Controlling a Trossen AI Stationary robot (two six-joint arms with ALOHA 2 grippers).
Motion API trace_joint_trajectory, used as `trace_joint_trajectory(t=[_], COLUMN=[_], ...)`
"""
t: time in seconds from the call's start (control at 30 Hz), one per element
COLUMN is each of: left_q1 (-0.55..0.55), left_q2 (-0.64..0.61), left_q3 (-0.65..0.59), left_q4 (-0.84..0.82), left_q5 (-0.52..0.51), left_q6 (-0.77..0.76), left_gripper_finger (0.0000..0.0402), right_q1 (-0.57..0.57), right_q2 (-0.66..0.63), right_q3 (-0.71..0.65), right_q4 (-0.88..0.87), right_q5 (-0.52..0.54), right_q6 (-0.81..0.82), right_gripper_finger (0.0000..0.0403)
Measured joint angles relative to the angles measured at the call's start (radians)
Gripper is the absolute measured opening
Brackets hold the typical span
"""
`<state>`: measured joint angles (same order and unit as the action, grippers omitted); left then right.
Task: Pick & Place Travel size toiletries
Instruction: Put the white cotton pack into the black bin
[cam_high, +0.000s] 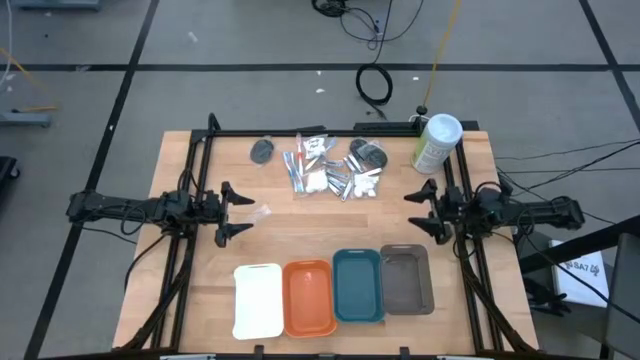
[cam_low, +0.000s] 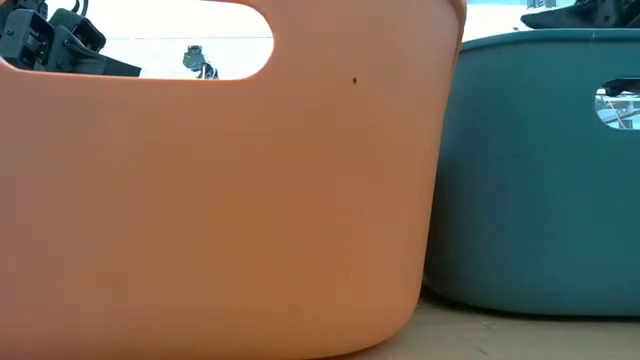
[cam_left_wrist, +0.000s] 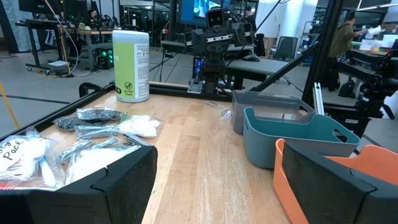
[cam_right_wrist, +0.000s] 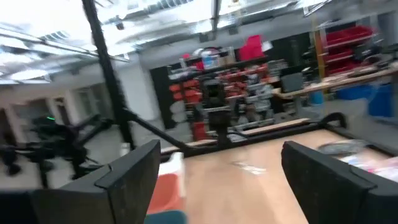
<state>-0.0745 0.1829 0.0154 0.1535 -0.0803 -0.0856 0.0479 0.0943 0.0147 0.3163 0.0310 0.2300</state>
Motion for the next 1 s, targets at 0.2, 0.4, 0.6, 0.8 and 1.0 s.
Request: trace_joint_trajectory(t=[0.2, 0.4, 0.6, 0.8, 1.0], left_q1=[0.000, 0.000, 0.000, 0.000, 0.000], left_q2=[0.000, 0.000, 0.000, 0.000, 0.000], left_q3=[0.000, 0.000, 0.000, 0.000, 0.000], left_q4=[0.000, 0.000, 0.000, 0.002, 0.000], left_q5=[0.000, 0.000, 0.000, -0.001, -0.001], left_q6=[0.000, 0.000, 0.000, 0.000, 0.000], left_gripper_finger=[0.0340, 0.0340, 0.0340, 0.0340, 0.0340], right_q1=[0.000, 0.000, -0.043, -0.191, -0.333], right_q2=[0.036, 0.167, 0.490, 0.909, 1.205], right_q3=[0.000, 0.050, 0.279, 0.629, 0.749], right_q4=[0.075, 0.147, 0.031, -0.335, -0.335], right_q5=[0.186, 0.386, 0.494, 0.408, 0.227], right_q6=[-0.039, -0.041, -0.086, -0.107, -0.138], right_gripper_finger=[0.0320, 0.0320, 0.0320, 0.0320, 0.0320])
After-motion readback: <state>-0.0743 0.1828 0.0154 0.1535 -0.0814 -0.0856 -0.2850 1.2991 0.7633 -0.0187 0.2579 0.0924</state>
